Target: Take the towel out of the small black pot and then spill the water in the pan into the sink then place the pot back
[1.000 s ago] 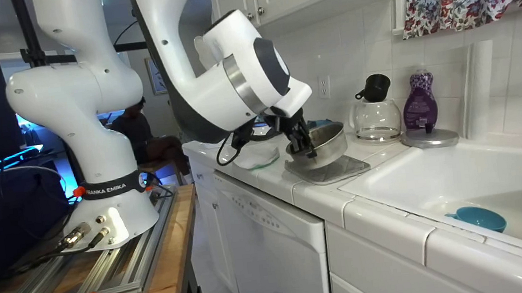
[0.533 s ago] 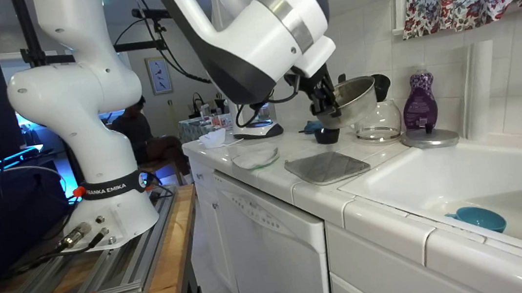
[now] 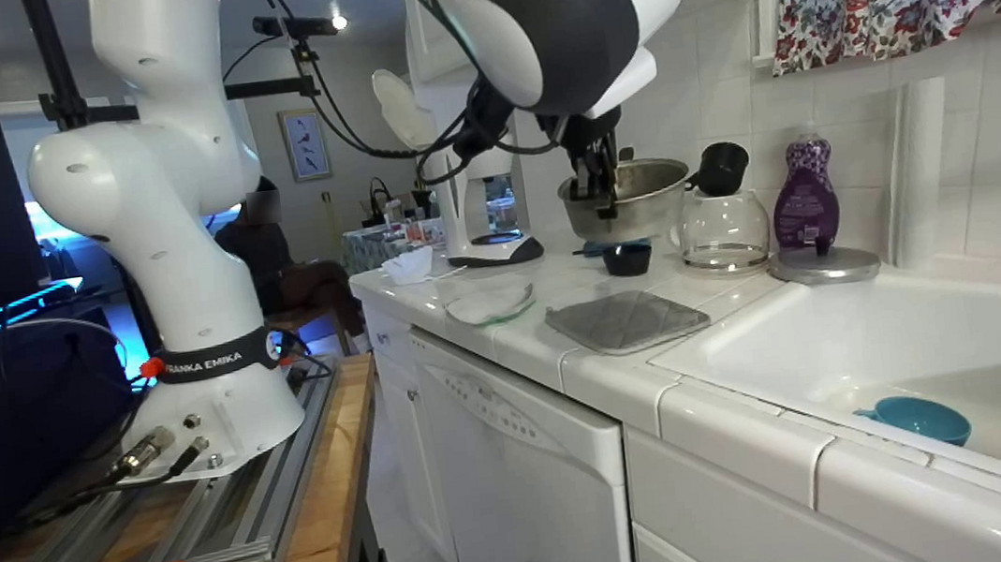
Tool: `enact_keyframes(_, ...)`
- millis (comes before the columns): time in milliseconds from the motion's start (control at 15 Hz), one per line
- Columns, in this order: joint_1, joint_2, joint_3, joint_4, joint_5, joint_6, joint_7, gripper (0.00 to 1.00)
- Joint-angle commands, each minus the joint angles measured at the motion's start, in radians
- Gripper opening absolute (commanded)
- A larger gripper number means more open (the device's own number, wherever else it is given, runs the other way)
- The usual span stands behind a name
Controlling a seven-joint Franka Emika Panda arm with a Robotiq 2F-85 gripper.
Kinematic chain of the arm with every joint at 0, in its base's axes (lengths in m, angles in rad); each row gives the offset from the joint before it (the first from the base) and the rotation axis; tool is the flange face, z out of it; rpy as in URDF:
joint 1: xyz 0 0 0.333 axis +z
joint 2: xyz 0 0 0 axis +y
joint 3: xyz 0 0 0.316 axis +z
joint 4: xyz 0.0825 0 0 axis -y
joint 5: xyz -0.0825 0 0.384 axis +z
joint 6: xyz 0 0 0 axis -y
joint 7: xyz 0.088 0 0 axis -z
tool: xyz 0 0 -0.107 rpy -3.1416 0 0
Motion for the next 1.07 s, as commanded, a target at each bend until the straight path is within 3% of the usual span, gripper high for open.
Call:
enact_keyframes(0, 0.040, 0.012, -0.031, -0.010, -0.001, -0.032, -0.013, 0.01)
enact_keyframes(333, 0.117, 0.066, -0.042, -0.019, -0.024, -0.184, -0.013, 0.01)
enact_keyframes(600, 0.172, 0.134, -0.038, -0.014, -0.018, -0.178, -0.014, 0.01)
enact_keyframes(1000, 0.199, 0.199, -0.042, -0.008, -0.003, -0.162, -0.027, 0.01)
